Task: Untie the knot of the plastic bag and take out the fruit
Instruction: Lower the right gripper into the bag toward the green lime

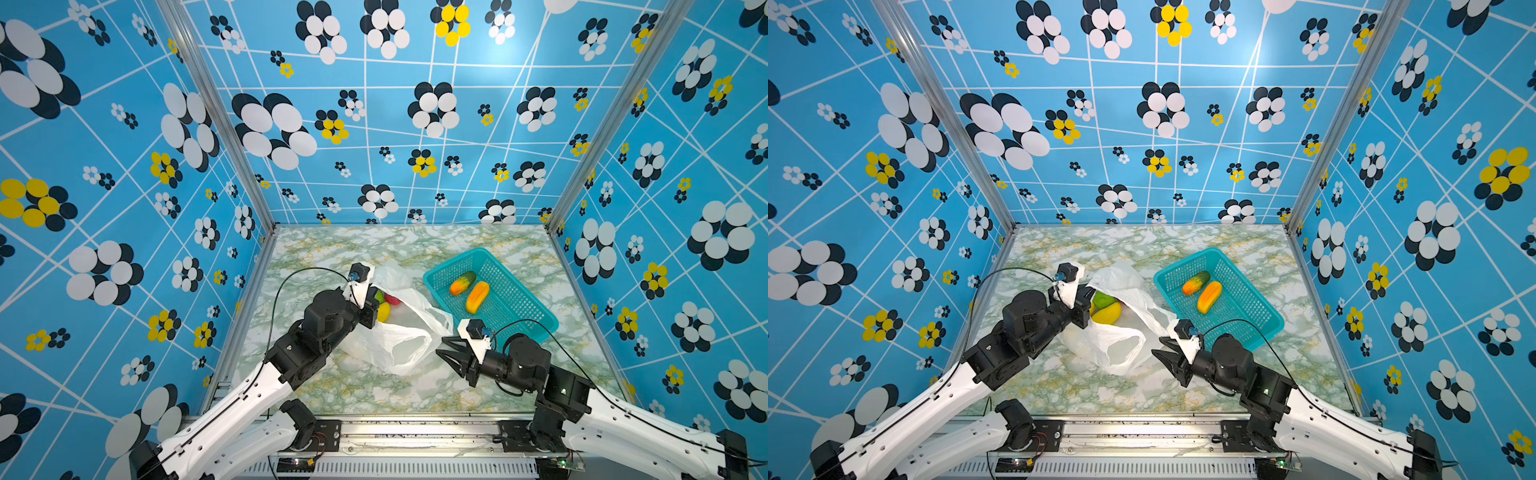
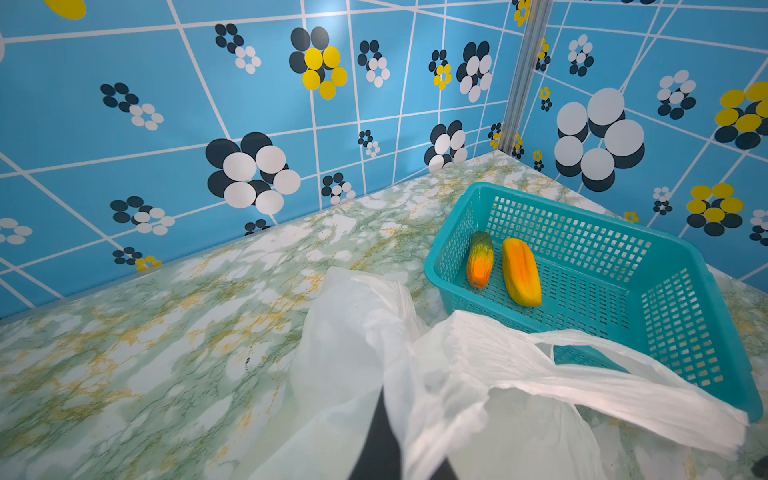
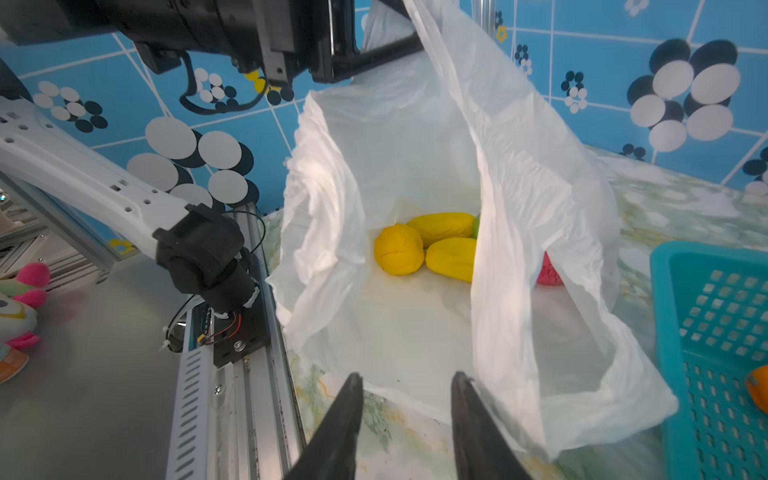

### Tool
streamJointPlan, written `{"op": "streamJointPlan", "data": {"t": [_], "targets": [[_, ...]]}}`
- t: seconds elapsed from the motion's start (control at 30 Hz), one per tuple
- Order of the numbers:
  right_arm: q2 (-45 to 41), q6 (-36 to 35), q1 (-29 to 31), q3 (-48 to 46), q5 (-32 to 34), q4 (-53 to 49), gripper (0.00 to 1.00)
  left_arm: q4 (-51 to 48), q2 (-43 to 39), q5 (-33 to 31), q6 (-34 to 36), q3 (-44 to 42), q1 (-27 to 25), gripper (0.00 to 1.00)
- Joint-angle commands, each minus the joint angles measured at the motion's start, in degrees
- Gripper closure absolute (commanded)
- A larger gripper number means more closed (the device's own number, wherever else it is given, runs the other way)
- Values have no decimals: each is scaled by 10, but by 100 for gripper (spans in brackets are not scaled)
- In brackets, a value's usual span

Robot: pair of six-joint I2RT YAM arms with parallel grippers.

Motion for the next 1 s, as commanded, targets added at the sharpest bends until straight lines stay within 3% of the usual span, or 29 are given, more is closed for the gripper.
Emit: {"op": "streamJointPlan", "data": {"t": [0.0,0.27,0.4,0.53,0.7,0.83,0.97], "targets": [[64,19,7,-8,-22,5,67,15,6,8,0,19,-4,100],[256,70,7,25,89,142,75,32,0,34,7,11,-5,100],[367,81,8,89,62,169,77,38,2,46,13,10,-5,100],[444,68,39,128,32,220,59,38,5,48,15,10,-6,100],[539,44,108,197,70,240,33,27,5,20,8,21,-6,100],[645,105,113,264,86,252,24,16,4,14,7,26,-7,100],[754,158,117,370,153,192,19,16,-11,12,2,16,-7,100]]}}
